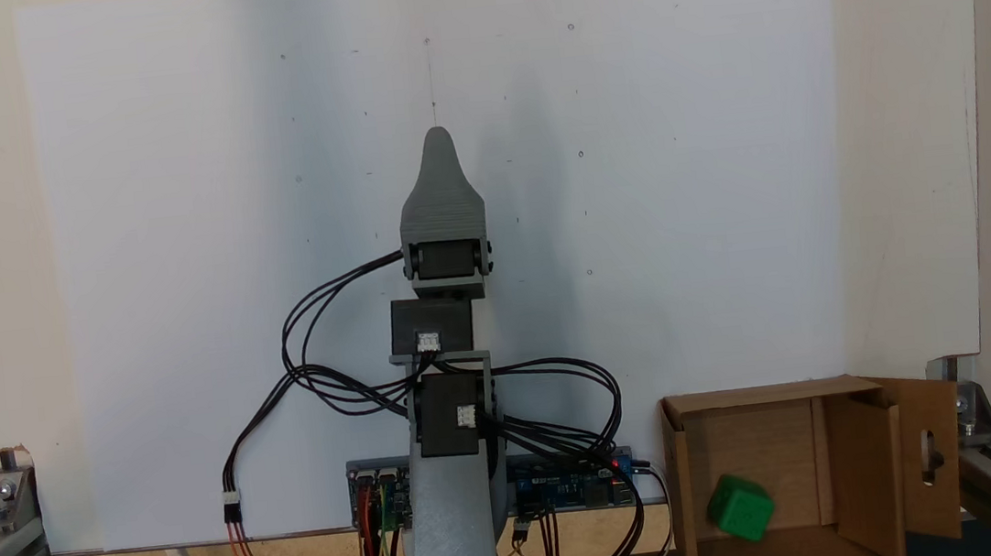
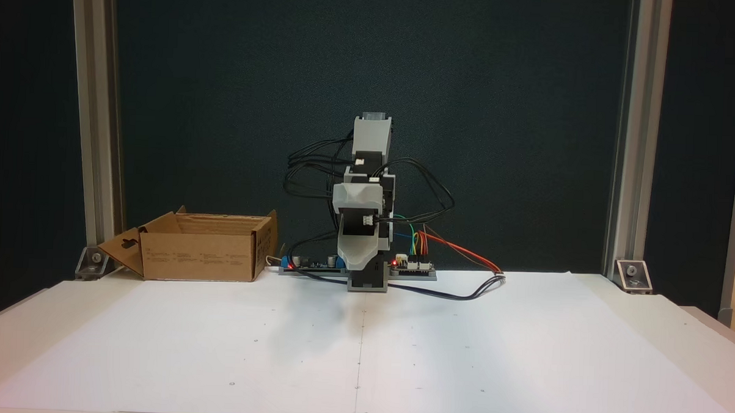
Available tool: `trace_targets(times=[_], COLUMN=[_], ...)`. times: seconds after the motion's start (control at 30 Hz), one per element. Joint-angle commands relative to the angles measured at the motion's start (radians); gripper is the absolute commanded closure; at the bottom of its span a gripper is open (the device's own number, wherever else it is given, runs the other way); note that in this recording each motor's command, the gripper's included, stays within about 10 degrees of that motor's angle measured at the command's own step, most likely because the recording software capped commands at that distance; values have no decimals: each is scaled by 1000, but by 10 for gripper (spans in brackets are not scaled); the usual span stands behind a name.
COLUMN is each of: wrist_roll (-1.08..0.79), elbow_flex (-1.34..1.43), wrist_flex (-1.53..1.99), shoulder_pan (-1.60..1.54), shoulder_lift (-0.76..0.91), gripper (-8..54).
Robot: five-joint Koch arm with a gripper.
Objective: Grasp a green dice and put it in the bin.
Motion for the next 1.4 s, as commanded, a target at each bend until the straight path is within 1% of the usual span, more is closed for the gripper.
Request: trace_targets(times=[0.0,0.47,0.73,0.8,1.37], wrist_roll=[18,12,12,11,11], elbow_flex=[-9,169,388,433,433], wrist_flex=[-161,-718,-1026,-1037,-1029], shoulder_pan=[14,14,14,14,14], shoulder_lift=[114,115,115,115,112], gripper=[23,20,20,16,10])
